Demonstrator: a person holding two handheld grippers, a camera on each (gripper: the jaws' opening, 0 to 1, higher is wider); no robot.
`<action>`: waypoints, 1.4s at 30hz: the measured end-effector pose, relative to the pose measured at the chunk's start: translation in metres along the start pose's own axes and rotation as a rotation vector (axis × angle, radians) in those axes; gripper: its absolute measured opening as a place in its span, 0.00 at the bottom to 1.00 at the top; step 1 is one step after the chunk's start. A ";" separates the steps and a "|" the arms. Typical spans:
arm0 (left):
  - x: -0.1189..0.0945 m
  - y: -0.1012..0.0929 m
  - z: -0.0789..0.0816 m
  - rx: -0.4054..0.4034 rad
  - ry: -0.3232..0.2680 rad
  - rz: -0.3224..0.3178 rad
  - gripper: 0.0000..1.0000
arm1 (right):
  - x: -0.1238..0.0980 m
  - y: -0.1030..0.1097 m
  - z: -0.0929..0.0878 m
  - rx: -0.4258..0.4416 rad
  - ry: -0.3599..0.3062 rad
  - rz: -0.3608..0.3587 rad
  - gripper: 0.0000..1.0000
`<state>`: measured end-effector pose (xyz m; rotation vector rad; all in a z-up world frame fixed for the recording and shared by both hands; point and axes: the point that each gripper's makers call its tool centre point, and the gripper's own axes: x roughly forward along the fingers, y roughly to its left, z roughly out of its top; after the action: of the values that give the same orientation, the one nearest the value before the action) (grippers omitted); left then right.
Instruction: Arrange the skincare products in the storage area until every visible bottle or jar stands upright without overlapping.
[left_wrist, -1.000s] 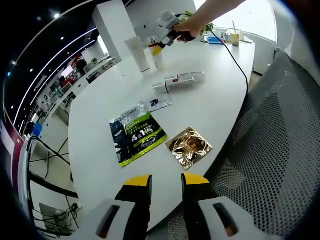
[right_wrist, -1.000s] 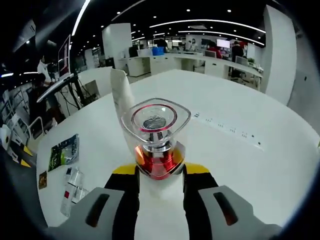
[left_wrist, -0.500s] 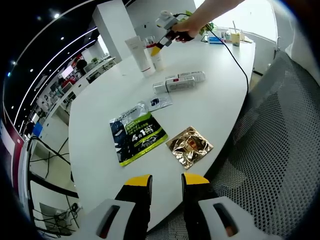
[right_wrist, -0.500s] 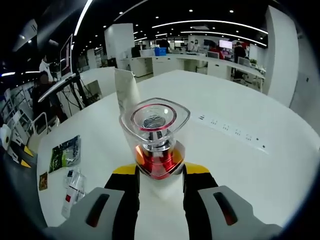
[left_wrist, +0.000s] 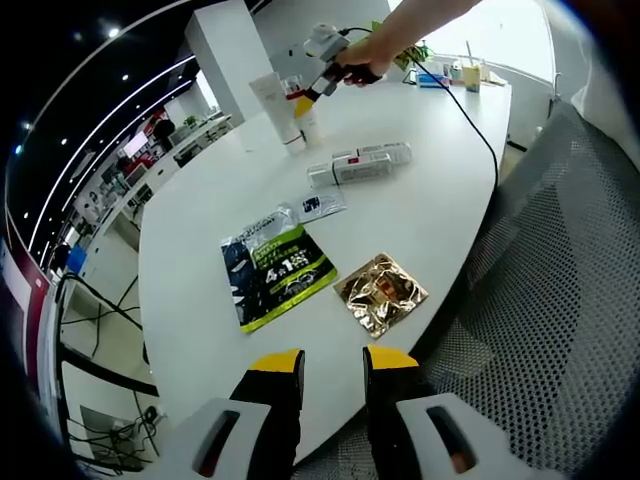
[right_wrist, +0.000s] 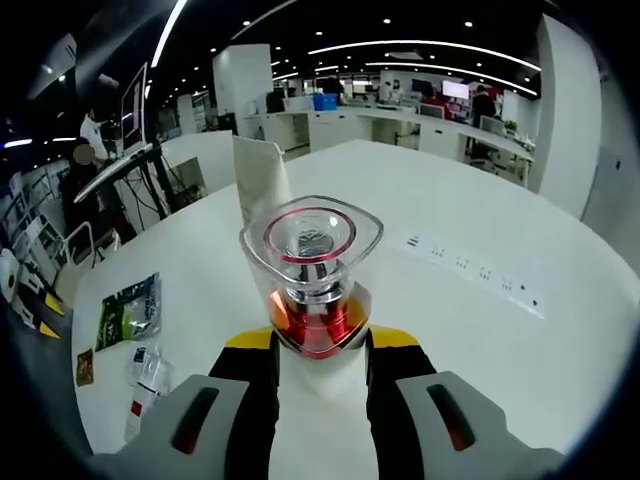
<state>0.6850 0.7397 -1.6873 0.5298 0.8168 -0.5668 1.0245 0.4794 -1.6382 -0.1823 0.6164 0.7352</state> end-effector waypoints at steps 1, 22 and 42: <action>0.000 0.000 0.000 -0.001 -0.001 0.001 0.24 | 0.000 0.000 0.000 -0.001 -0.001 -0.001 0.30; 0.000 -0.005 0.002 0.028 -0.009 -0.016 0.24 | -0.093 0.076 -0.102 0.305 -0.081 -0.099 0.42; 0.000 -0.014 0.002 0.079 -0.007 -0.048 0.24 | -0.132 0.141 -0.151 0.188 -0.032 -0.136 0.50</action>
<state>0.6768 0.7278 -1.6888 0.5817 0.8047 -0.6467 0.7836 0.4527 -1.6757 -0.0385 0.6321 0.5449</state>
